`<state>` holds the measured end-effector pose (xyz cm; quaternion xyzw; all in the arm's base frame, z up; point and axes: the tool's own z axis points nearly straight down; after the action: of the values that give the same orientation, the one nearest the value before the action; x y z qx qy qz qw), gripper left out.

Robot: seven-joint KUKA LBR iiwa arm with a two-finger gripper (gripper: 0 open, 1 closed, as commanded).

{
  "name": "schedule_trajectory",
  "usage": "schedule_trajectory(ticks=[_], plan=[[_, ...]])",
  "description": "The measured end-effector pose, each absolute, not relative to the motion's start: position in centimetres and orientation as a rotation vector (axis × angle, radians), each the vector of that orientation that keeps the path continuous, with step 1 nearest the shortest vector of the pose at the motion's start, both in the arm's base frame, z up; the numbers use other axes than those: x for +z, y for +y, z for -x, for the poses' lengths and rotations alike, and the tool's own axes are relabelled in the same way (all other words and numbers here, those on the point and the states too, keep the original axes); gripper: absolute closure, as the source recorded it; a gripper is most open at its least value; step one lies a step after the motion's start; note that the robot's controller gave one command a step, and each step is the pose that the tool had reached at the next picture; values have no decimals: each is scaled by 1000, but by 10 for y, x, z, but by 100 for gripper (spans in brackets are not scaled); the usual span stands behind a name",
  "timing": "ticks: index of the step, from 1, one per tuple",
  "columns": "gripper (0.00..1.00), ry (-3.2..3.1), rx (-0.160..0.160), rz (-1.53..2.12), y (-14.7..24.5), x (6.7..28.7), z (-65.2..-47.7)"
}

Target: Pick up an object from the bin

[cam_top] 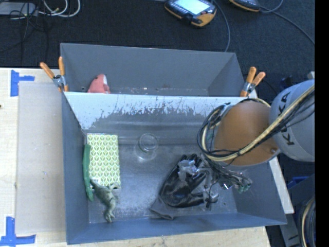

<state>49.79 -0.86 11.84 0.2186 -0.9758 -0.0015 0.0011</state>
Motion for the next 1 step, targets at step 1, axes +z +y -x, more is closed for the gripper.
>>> schedule_trajectory(ticks=[1], plan=[[0,-2948,-4,-1082,9,81,-558]])
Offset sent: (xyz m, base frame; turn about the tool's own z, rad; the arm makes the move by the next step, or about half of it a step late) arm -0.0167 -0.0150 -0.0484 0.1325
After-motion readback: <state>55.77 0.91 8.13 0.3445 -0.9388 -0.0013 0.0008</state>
